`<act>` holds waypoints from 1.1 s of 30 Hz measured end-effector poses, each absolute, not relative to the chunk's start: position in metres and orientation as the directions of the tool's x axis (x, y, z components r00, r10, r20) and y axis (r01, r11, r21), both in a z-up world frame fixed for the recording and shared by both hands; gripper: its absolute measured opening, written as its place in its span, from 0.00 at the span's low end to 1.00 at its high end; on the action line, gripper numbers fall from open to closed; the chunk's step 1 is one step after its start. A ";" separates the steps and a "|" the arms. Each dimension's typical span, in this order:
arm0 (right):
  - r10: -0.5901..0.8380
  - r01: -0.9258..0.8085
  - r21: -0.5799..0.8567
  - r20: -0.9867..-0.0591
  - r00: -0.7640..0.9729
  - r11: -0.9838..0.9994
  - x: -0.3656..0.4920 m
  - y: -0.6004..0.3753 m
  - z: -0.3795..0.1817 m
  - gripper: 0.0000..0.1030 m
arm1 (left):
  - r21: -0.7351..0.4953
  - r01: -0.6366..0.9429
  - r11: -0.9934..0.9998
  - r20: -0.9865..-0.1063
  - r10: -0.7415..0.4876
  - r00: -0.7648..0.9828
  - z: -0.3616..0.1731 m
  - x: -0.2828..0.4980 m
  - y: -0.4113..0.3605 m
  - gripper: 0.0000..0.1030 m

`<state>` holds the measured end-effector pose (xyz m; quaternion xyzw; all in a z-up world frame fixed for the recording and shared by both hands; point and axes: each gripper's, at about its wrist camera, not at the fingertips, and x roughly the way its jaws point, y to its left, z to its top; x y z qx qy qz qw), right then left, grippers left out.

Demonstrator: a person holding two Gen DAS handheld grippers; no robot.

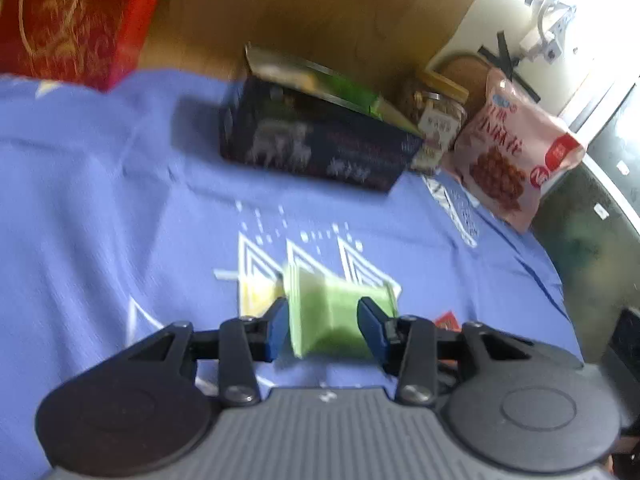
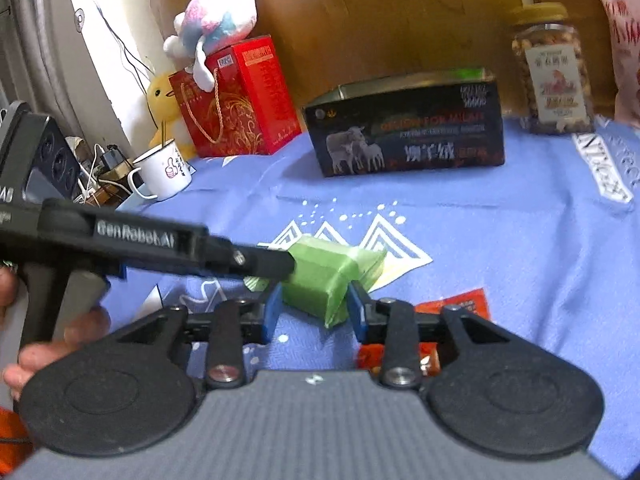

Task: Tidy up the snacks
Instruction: 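Grasp the light green pack with the left gripper, then carry the light green pack into the tin and release it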

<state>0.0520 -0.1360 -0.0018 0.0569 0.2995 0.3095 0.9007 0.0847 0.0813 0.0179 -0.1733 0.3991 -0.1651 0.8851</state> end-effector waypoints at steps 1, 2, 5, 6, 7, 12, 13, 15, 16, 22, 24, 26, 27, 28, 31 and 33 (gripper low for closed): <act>0.582 -0.527 0.266 -0.506 0.637 0.807 0.049 -0.137 -0.001 0.44 | -0.440 0.157 0.884 -0.646 -0.433 0.628 0.019 0.085 0.084 0.38; 0.575 -0.530 0.250 -0.509 0.640 0.811 0.048 -0.137 -0.002 0.49 | -0.443 0.163 0.881 -0.648 -0.441 0.622 0.020 0.088 0.084 0.38; 0.564 -0.540 0.227 -0.552 0.614 0.810 0.056 -0.129 -0.009 0.50 | -0.435 0.186 0.881 -0.685 -0.457 0.567 0.008 0.097 0.074 0.38; 0.562 -0.550 0.210 -0.554 0.614 0.808 0.058 -0.126 -0.011 0.50 | -0.428 0.194 0.883 -0.681 -0.457 0.572 0.005 0.096 0.070 0.40; 0.567 -0.571 0.191 -0.557 0.607 0.798 0.059 -0.120 -0.012 0.49 | -0.411 0.208 0.888 -0.680 -0.450 0.579 0.006 0.093 0.065 0.40; 0.515 -0.546 0.122 -0.548 0.660 0.829 0.067 -0.109 -0.006 0.30 | -0.377 0.211 0.902 -0.682 -0.425 0.596 0.022 0.096 0.061 0.35; 0.521 -0.544 0.128 -0.531 0.669 0.829 0.069 -0.110 -0.001 0.29 | -0.378 0.215 0.901 -0.672 -0.426 0.606 0.029 0.099 0.062 0.35; 0.522 -0.543 0.109 -0.484 0.703 0.833 0.075 -0.110 0.015 0.25 | -0.382 0.227 0.896 -0.644 -0.434 0.630 0.045 0.108 0.065 0.35; 0.520 -0.540 0.101 -0.462 0.719 0.836 0.081 -0.109 0.024 0.25 | -0.383 0.231 0.895 -0.627 -0.435 0.646 0.054 0.113 0.065 0.35; 0.491 -0.515 0.038 -0.368 0.790 0.857 0.131 -0.099 0.064 0.25 | -0.336 0.247 0.909 -0.553 -0.402 0.730 0.099 0.168 0.064 0.35; 0.478 -0.497 0.045 -0.361 0.800 0.866 0.155 -0.099 0.069 0.25 | -0.344 0.242 0.907 -0.548 -0.403 0.733 0.102 0.191 0.064 0.35; 0.467 -0.479 0.064 -0.369 0.804 0.876 0.172 -0.102 0.068 0.25 | -0.350 0.236 0.906 -0.553 -0.404 0.729 0.100 0.211 0.061 0.35; 0.456 -0.467 0.070 -0.376 0.806 0.882 0.182 -0.104 0.067 0.25 | -0.351 0.236 0.906 -0.558 -0.405 0.724 0.097 0.220 0.059 0.35; 0.441 -0.454 0.064 -0.386 0.810 0.889 0.190 -0.104 0.065 0.25 | -0.349 0.236 0.907 -0.565 -0.405 0.718 0.094 0.230 0.054 0.35; 0.396 -0.423 0.029 -0.414 0.819 0.906 0.209 -0.101 0.054 0.25 | -0.322 0.238 0.916 -0.590 -0.391 0.707 0.084 0.251 0.041 0.35; 0.373 -0.411 0.005 -0.431 0.822 0.912 0.215 -0.101 0.047 0.26 | -0.302 0.239 0.923 -0.605 -0.380 0.700 0.075 0.261 0.033 0.37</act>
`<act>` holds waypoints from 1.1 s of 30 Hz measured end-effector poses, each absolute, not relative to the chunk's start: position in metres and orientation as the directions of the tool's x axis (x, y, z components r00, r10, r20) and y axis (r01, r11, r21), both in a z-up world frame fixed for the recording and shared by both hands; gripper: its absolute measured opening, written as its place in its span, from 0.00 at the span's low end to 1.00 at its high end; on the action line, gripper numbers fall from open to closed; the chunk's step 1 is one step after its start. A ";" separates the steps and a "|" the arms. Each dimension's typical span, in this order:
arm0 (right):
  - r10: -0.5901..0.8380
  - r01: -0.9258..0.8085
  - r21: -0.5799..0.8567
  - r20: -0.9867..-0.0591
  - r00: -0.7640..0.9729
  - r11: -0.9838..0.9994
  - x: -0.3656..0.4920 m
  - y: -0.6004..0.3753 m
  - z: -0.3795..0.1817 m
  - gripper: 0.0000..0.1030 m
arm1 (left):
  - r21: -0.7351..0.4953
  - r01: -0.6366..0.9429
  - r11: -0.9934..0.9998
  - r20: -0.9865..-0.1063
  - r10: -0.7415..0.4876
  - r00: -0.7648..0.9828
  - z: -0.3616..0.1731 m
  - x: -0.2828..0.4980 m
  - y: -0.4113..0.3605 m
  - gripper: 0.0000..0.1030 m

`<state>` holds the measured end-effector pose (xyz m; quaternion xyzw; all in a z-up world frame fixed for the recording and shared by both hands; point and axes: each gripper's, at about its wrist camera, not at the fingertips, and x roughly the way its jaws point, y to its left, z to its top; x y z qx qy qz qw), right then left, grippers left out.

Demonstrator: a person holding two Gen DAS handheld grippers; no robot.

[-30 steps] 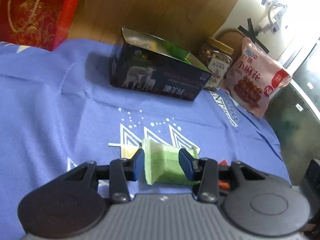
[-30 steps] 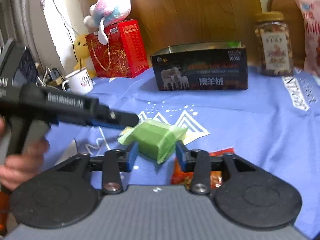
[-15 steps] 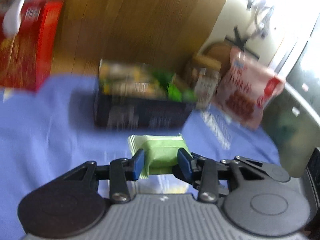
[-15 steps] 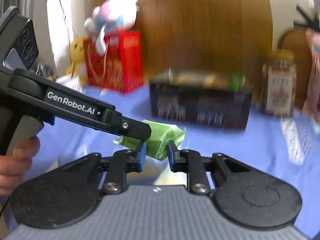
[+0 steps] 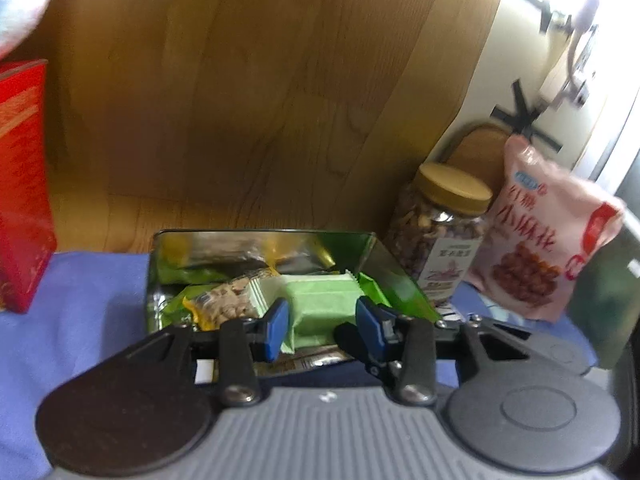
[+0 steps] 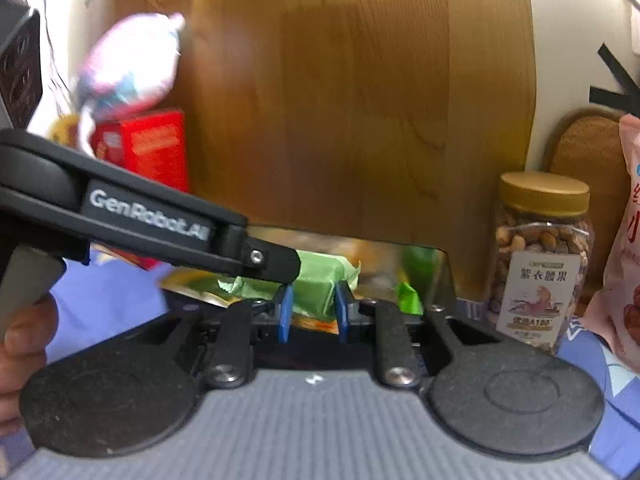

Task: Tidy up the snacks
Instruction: 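Carry the light green pack into the tin and release it, then grasp the orange-red snack bag with the right gripper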

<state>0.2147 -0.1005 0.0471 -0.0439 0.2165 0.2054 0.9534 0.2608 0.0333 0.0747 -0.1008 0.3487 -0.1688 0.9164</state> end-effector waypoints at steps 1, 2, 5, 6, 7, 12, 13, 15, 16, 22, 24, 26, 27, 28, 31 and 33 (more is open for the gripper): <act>0.366 -0.407 -0.003 -0.433 0.824 0.913 0.216 -0.101 0.044 0.29 | -0.305 0.237 0.922 -0.607 -0.380 0.698 0.071 0.265 0.031 0.39; 0.359 -0.400 -0.009 -0.422 0.833 0.917 0.216 -0.102 0.043 0.33 | -0.310 0.232 0.922 -0.610 -0.380 0.695 0.068 0.268 0.030 0.41; 0.362 -0.389 0.016 -0.406 0.839 0.921 0.210 -0.110 0.043 0.40 | -0.297 0.216 0.930 -0.612 -0.359 0.705 0.067 0.267 0.028 0.44; 0.364 -0.385 0.029 -0.400 0.841 0.922 0.206 -0.113 0.044 0.40 | -0.285 0.212 0.935 -0.608 -0.348 0.713 0.068 0.264 0.028 0.45; 0.363 -0.378 0.041 -0.393 0.845 0.925 0.201 -0.117 0.045 0.40 | -0.275 0.209 0.938 -0.607 -0.339 0.719 0.071 0.261 0.029 0.45; 0.377 -0.344 0.155 -0.382 0.844 0.926 0.164 -0.149 0.041 0.40 | -0.194 0.202 0.960 -0.595 -0.279 0.754 0.081 0.226 0.028 0.45; 0.380 -0.335 0.180 -0.387 0.840 0.925 0.153 -0.157 0.038 0.40 | -0.176 0.202 0.964 -0.594 -0.267 0.759 0.081 0.216 0.027 0.45; 0.386 -0.318 0.228 -0.398 0.832 0.920 0.128 -0.172 0.030 0.40 | -0.146 0.203 0.968 -0.596 -0.250 0.763 0.078 0.191 0.024 0.45; 0.393 -0.311 0.253 -0.407 0.825 0.916 0.117 -0.179 0.025 0.40 | -0.138 0.208 0.968 -0.599 -0.249 0.761 0.074 0.179 0.023 0.45; 0.474 -0.267 0.449 -0.450 0.757 0.852 0.048 -0.226 -0.006 0.41 | -0.170 0.247 0.954 -0.683 -0.295 0.668 0.034 0.113 0.015 0.45; 0.495 -0.254 0.493 -0.455 0.740 0.832 0.032 -0.235 -0.013 0.42 | -0.182 0.250 0.951 -0.700 -0.304 0.646 0.025 0.098 0.013 0.45; 0.511 -0.255 0.512 -0.455 0.730 0.820 0.018 -0.237 -0.020 0.42 | -0.198 0.248 0.948 -0.708 -0.313 0.633 0.018 0.086 0.011 0.45; 0.521 -0.252 0.527 -0.459 0.719 0.812 0.016 -0.236 -0.023 0.42 | -0.201 0.246 0.948 -0.712 -0.314 0.628 0.014 0.081 0.011 0.45; 0.544 -0.251 0.559 -0.452 0.707 0.790 0.014 -0.236 -0.028 0.42 | -0.201 0.240 0.950 -0.719 -0.309 0.622 0.010 0.077 0.009 0.45; 0.601 -0.241 0.648 -0.418 0.681 0.723 0.016 -0.236 -0.033 0.41 | -0.130 0.237 0.963 -0.709 -0.258 0.657 0.006 0.064 0.001 0.45; 0.654 -0.231 0.717 -0.391 0.648 0.658 0.019 -0.236 -0.039 0.40 | -0.083 0.237 0.968 -0.701 -0.226 0.676 0.004 0.058 -0.004 0.45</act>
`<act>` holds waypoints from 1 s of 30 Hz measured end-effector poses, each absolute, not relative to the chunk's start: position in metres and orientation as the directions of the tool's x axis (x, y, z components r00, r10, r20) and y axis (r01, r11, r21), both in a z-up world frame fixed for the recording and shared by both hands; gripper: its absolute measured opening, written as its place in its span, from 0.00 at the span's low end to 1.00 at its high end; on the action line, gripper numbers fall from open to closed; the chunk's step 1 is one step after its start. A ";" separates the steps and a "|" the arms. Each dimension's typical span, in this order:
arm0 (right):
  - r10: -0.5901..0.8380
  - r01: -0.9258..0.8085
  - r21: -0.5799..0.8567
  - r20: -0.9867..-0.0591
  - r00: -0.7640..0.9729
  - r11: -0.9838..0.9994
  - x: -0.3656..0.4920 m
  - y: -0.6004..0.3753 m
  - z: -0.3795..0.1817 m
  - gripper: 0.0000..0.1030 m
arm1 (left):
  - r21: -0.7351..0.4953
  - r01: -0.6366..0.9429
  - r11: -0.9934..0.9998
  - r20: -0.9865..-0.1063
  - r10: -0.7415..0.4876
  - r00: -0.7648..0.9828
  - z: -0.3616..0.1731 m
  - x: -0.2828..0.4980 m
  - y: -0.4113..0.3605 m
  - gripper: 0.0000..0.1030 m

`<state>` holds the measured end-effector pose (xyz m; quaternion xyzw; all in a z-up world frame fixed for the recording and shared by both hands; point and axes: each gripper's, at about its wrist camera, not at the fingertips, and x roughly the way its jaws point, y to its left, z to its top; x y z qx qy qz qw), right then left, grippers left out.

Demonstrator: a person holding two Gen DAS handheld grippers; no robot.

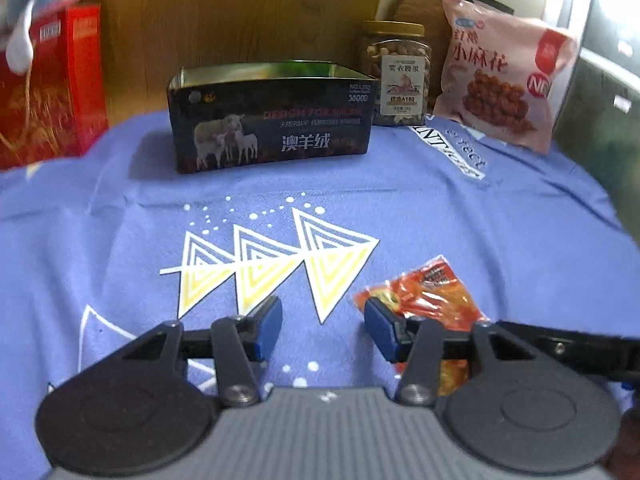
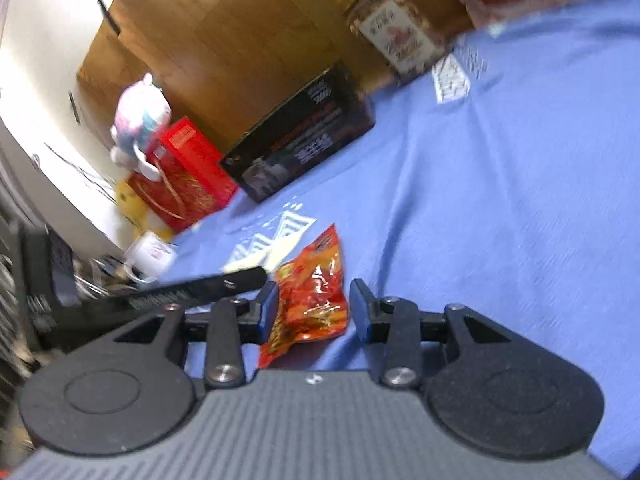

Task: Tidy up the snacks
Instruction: 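Grasp the orange-red snack bag with the right gripper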

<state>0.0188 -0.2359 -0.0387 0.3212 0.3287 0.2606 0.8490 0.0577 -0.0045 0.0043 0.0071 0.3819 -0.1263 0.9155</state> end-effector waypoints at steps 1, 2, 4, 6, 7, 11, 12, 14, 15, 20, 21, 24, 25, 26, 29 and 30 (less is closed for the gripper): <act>0.665 -0.232 0.730 -0.382 0.641 0.643 0.019 -0.235 -0.040 0.37 | -0.068 0.236 0.969 -0.696 -0.216 0.685 0.003 0.055 -0.007 0.45; 0.667 -0.236 0.728 -0.382 0.640 0.644 0.018 -0.231 -0.039 0.35 | -0.056 0.235 0.970 -0.689 -0.208 0.694 0.002 0.053 -0.008 0.45; 0.655 -0.244 0.709 -0.388 0.648 0.662 0.015 -0.227 -0.038 0.35 | -0.042 0.234 0.971 -0.679 -0.200 0.707 0.001 0.050 -0.010 0.45; 0.653 -0.253 0.701 -0.387 0.651 0.667 0.014 -0.223 -0.037 0.35 | -0.029 0.236 0.971 -0.669 -0.194 0.717 -0.001 0.048 -0.011 0.45; 0.652 -0.258 0.696 -0.385 0.653 0.670 0.013 -0.222 -0.037 0.35 | -0.022 0.237 0.971 -0.666 -0.191 0.721 -0.001 0.047 -0.012 0.45; 0.647 -0.262 0.691 -0.381 0.661 0.674 0.010 -0.224 -0.039 0.36 | -0.026 0.236 0.971 -0.668 -0.192 0.719 0.000 0.048 -0.011 0.45; 0.646 -0.262 0.690 -0.379 0.663 0.675 0.011 -0.224 -0.039 0.36 | -0.028 0.236 0.971 -0.668 -0.193 0.718 0.000 0.048 -0.011 0.45; 0.643 -0.260 0.690 -0.378 0.666 0.675 0.009 -0.225 -0.040 0.36 | -0.026 0.237 0.971 -0.668 -0.193 0.718 0.000 0.048 -0.011 0.45; 0.643 -0.260 0.690 -0.380 0.665 0.676 0.010 -0.225 -0.040 0.36 | -0.026 0.237 0.971 -0.669 -0.193 0.718 0.000 0.048 -0.011 0.45; 0.640 -0.262 0.681 -0.387 0.664 0.684 0.013 -0.221 -0.039 0.37 | -0.041 0.235 0.971 -0.684 -0.199 0.702 0.002 0.052 -0.010 0.45; 0.638 -0.262 0.678 -0.389 0.665 0.687 0.014 -0.220 -0.039 0.37 | -0.043 0.234 0.971 -0.687 -0.199 0.699 0.002 0.053 -0.009 0.45; 0.627 -0.277 0.648 -0.401 0.668 0.710 0.012 -0.215 -0.036 0.37 | -0.053 0.229 0.972 -0.696 -0.200 0.689 0.003 0.055 -0.009 0.45; 0.621 -0.281 0.636 -0.405 0.671 0.719 0.012 -0.213 -0.036 0.35 | -0.056 0.228 0.972 -0.699 -0.201 0.686 0.004 0.056 -0.008 0.46; 0.616 -0.284 0.627 -0.408 0.674 0.726 0.011 -0.212 -0.036 0.32 | -0.060 0.226 0.972 -0.702 -0.202 0.683 0.004 0.056 -0.008 0.46; 0.615 -0.279 0.626 -0.417 0.670 0.728 0.013 -0.213 -0.038 0.22 | -0.072 0.228 0.971 -0.706 -0.211 0.676 0.005 0.058 -0.007 0.49; 0.619 -0.279 0.630 -0.416 0.666 0.724 0.013 -0.214 -0.038 0.22 | -0.074 0.228 0.971 -0.706 -0.213 0.675 0.005 0.058 -0.008 0.49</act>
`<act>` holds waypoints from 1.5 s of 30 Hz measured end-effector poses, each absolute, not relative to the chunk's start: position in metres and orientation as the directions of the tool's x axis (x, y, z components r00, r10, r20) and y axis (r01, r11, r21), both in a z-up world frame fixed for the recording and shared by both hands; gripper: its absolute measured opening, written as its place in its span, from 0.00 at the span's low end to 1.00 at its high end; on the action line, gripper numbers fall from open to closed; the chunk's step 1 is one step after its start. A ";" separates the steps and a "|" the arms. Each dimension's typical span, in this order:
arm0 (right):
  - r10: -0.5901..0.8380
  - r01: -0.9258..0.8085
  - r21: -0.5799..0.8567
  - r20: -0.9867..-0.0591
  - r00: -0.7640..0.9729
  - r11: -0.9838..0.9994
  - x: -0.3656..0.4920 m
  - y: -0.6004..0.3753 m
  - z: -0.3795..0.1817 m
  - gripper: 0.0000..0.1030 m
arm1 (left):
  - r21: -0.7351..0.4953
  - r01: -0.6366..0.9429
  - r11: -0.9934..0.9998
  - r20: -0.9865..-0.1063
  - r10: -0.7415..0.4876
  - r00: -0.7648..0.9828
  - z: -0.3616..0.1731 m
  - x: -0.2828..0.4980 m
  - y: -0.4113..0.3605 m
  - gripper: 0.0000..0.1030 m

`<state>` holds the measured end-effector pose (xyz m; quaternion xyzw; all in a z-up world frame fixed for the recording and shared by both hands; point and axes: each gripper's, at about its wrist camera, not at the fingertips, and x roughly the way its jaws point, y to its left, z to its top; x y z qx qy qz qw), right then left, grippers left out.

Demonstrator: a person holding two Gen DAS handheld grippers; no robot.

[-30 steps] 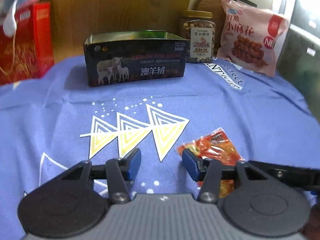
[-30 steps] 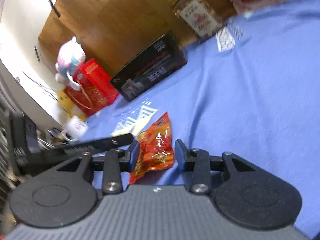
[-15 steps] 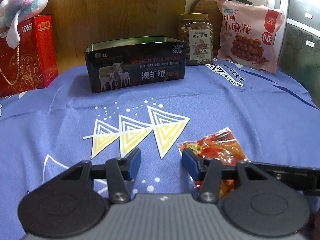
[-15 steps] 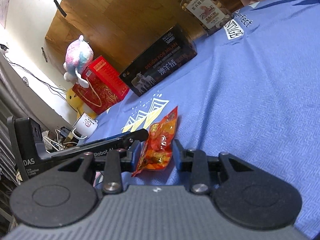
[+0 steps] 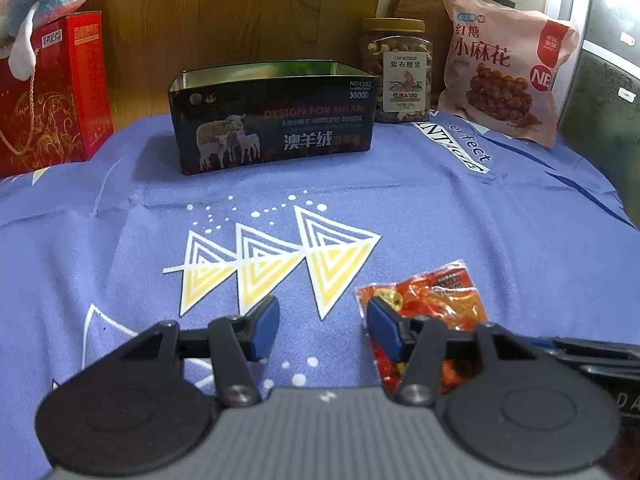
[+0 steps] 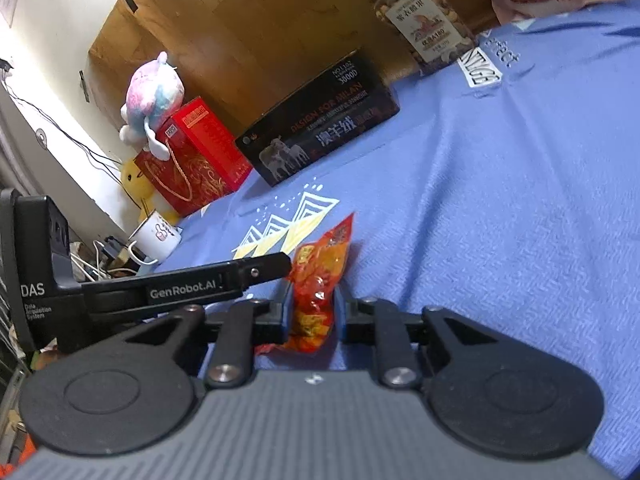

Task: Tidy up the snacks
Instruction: 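Grasp the orange-red snack bag with the right gripper, then lift the orange-red bag and carry it over the tin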

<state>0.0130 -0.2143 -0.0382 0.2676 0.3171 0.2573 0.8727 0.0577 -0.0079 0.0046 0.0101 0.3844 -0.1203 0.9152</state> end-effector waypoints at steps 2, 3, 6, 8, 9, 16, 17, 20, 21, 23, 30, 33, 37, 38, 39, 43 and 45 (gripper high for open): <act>0.628 -0.276 0.646 -0.410 0.661 0.712 0.013 -0.216 -0.039 0.20 | -0.072 0.230 0.970 -0.707 -0.213 0.674 0.005 0.058 -0.009 0.51; 0.635 -0.271 0.660 -0.405 0.658 0.701 0.013 -0.218 -0.040 0.20 | -0.071 0.231 0.970 -0.707 -0.212 0.674 0.004 0.058 -0.009 0.51; 0.651 -0.238 0.714 -0.381 0.656 0.658 0.014 -0.227 -0.043 0.17 | -0.068 0.236 0.969 -0.708 -0.214 0.673 0.004 0.058 -0.010 0.53; 0.654 -0.205 0.754 -0.360 0.665 0.624 0.015 -0.236 -0.045 0.14 | -0.065 0.239 0.969 -0.709 -0.214 0.672 0.004 0.058 -0.010 0.53; 0.653 -0.190 0.770 -0.351 0.671 0.609 0.015 -0.240 -0.047 0.13 | -0.063 0.241 0.968 -0.710 -0.213 0.671 0.004 0.058 -0.010 0.53; 0.638 -0.157 0.816 -0.299 0.709 0.556 0.012 -0.258 -0.037 0.10 | -0.062 0.250 0.966 -0.711 -0.219 0.668 0.004 0.060 -0.011 0.57; 0.647 -0.162 0.824 -0.287 0.707 0.542 0.012 -0.259 -0.036 0.10 | -0.059 0.251 0.966 -0.710 -0.217 0.669 0.003 0.060 -0.012 0.58; 0.660 -0.172 0.838 -0.265 0.703 0.519 0.013 -0.259 -0.033 0.10 | -0.054 0.254 0.966 -0.709 -0.216 0.671 0.003 0.059 -0.013 0.58; 0.661 -0.174 0.838 -0.262 0.703 0.517 0.013 -0.259 -0.033 0.10 | -0.054 0.255 0.965 -0.709 -0.217 0.671 0.003 0.059 -0.013 0.58; 0.650 -0.171 0.827 -0.274 0.709 0.535 0.014 -0.258 -0.031 0.10 | -0.056 0.257 0.965 -0.710 -0.220 0.669 0.003 0.059 -0.012 0.58; 0.597 -0.225 0.704 -0.339 0.727 0.674 0.011 -0.243 -0.019 0.10 | -0.058 0.260 0.964 -0.709 -0.223 0.669 0.003 0.059 -0.012 0.60; 0.600 -0.274 0.652 -0.349 0.720 0.707 0.008 -0.233 -0.014 0.10 | -0.057 0.263 0.963 -0.708 -0.225 0.669 0.003 0.059 -0.013 0.61; 0.577 -0.282 0.592 -0.395 0.715 0.755 0.010 -0.222 -0.017 0.14 | -0.058 0.268 0.962 -0.707 -0.230 0.669 0.003 0.059 -0.012 0.61; 0.578 -0.278 0.594 -0.402 0.710 0.755 0.010 -0.221 -0.021 0.14 | -0.060 0.269 0.961 -0.707 -0.231 0.669 0.003 0.059 -0.012 0.61; 0.581 -0.271 0.602 -0.406 0.706 0.751 0.011 -0.221 -0.024 0.14 | -0.060 0.270 0.961 -0.706 -0.233 0.669 0.003 0.059 -0.011 0.61; 0.600 -0.254 0.639 -0.410 0.687 0.726 0.012 -0.223 -0.031 0.13 | -0.063 0.272 0.960 -0.705 -0.236 0.669 0.003 0.059 -0.011 0.61; 0.621 -0.238 0.679 -0.397 0.676 0.694 0.014 -0.227 -0.033 0.12 | -0.066 0.272 0.960 -0.705 -0.238 0.668 0.003 0.059 -0.011 0.61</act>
